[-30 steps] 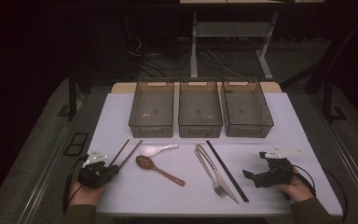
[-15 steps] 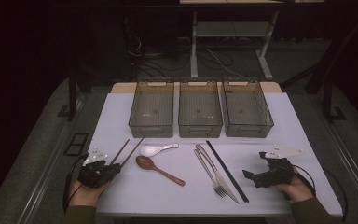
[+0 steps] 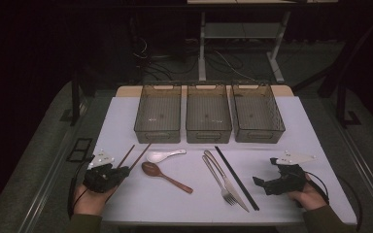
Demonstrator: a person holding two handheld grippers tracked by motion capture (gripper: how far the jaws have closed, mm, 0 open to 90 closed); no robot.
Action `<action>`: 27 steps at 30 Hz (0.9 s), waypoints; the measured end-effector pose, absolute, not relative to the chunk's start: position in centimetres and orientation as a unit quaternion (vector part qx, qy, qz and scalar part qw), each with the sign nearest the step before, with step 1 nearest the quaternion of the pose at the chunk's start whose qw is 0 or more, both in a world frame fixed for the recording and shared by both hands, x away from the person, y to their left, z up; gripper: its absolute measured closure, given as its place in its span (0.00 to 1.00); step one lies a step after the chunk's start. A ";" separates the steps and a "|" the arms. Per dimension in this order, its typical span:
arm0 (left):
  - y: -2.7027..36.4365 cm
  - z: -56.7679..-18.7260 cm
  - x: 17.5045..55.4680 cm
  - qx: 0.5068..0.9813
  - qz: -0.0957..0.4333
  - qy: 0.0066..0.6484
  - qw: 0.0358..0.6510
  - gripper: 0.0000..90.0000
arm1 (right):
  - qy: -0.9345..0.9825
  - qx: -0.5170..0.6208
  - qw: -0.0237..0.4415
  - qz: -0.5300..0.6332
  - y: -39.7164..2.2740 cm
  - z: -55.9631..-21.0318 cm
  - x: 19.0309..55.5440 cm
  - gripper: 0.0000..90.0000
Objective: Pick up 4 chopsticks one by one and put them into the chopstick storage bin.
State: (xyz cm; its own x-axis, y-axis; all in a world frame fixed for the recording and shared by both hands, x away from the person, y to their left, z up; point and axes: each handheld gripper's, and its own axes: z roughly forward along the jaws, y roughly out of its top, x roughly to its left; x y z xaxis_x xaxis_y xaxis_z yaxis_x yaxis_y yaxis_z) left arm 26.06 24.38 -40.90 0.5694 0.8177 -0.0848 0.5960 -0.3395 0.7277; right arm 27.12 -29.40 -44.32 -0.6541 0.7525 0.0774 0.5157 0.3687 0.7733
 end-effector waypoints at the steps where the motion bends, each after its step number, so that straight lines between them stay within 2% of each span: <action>1: 24.3 -40.8 26.1 0.805 0.149 0.437 0.372 0.93 | 0.814 0.389 0.146 0.405 -29.4 -44.3 27.1 0.01; 27: 23.5 -38.8 27.6 0.798 0.143 0.414 0.414 0.93 | 0.807 0.396 0.137 0.416 -29.1 -45.0 26.8 0.01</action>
